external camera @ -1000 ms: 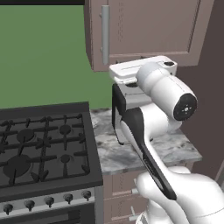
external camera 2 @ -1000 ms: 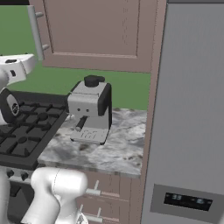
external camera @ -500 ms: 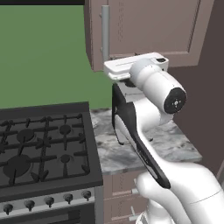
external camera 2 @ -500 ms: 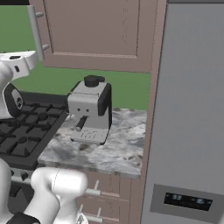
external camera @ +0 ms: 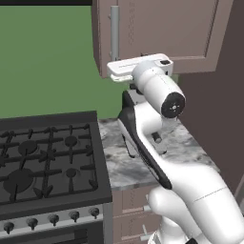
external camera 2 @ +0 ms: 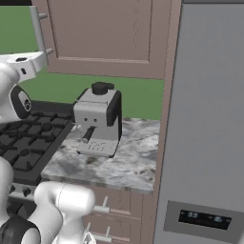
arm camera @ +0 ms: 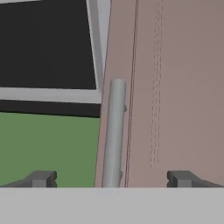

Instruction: Get the candle and the liquor from the cabinet and move them to the dining counter.

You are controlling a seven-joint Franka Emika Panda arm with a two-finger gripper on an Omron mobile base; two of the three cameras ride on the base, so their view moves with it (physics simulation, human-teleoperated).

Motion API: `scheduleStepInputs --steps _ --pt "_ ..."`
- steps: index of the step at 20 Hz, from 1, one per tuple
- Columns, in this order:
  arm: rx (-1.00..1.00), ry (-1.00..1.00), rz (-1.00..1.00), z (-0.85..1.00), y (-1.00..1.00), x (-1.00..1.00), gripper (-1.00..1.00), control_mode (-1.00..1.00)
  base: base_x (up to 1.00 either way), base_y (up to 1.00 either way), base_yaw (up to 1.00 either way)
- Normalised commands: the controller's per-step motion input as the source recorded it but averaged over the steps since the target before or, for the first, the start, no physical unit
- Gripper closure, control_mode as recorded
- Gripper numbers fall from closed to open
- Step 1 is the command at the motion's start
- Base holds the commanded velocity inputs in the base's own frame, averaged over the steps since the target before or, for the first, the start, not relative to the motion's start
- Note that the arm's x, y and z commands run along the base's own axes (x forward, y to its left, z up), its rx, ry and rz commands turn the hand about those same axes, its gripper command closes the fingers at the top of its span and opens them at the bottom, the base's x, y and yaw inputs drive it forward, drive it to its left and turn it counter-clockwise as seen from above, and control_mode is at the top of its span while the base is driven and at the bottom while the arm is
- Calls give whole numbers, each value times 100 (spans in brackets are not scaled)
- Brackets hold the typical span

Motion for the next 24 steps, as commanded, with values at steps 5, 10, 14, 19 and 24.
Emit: scheduleStepInputs --steps 5,10,14,19,24 --pt "0 -5 -1 0 0 34 -100 -100 0 0 0" --pt "0 0 0 0 0 25 -100 -100 0 0 0" --pt "0 0 0 0 0 38 -100 -100 0 0 0" --pt "0 0 0 0 0 30 -100 -100 0 0 0" --pt "0 0 0 0 3 33 -100 -100 0 0 0"
